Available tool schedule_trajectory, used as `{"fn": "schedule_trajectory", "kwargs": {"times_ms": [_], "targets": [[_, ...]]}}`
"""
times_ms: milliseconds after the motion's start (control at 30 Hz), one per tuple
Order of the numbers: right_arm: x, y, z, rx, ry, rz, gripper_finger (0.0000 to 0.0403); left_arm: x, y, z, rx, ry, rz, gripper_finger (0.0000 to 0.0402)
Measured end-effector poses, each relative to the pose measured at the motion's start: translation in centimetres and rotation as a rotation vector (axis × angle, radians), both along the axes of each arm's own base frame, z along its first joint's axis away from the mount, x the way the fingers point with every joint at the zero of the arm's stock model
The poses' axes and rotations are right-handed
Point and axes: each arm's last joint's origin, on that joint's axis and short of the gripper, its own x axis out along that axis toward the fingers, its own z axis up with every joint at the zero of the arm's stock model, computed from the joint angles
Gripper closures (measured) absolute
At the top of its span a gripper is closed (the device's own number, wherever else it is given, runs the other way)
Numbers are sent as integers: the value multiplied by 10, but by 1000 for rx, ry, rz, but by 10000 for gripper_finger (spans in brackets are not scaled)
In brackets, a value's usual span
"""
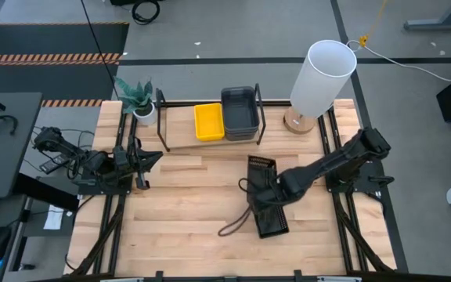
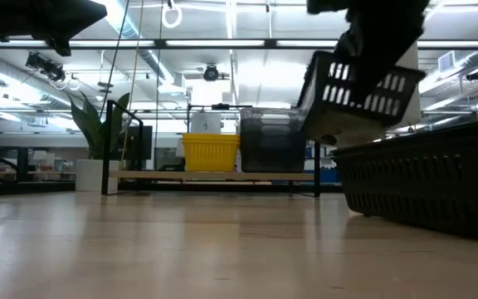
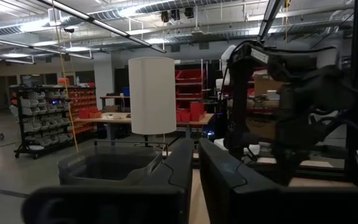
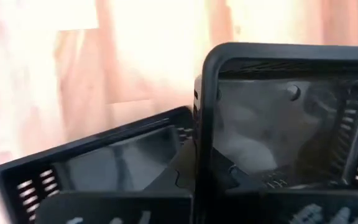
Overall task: Stack baskets on shelf by color
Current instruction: Stack the top small black bin on top of the bottom small black bin
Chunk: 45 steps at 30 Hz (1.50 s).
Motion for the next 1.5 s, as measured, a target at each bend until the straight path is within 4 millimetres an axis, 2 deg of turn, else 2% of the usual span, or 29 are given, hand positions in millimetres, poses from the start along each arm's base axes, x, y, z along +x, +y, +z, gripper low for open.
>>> {"fn": "schedule_trajectory", "kwargs": {"times_ms": [433,833,1100,1367,1500], "targets": [[-26,53,0,37,-39,3,398,0,0,0,0,0,0,371],[-44,94,4,107,-121,147,398,0,0,0,0,0,0,363],[-51,103,4,158,-109,135,398,0,0,0,0,0,0,371],[-57,95,-18,107,-52,127,398,0,0,0,0,0,0,366],[-57,94,-21,103,-47,125,397,0,0,0,0,0,0,361]]}}
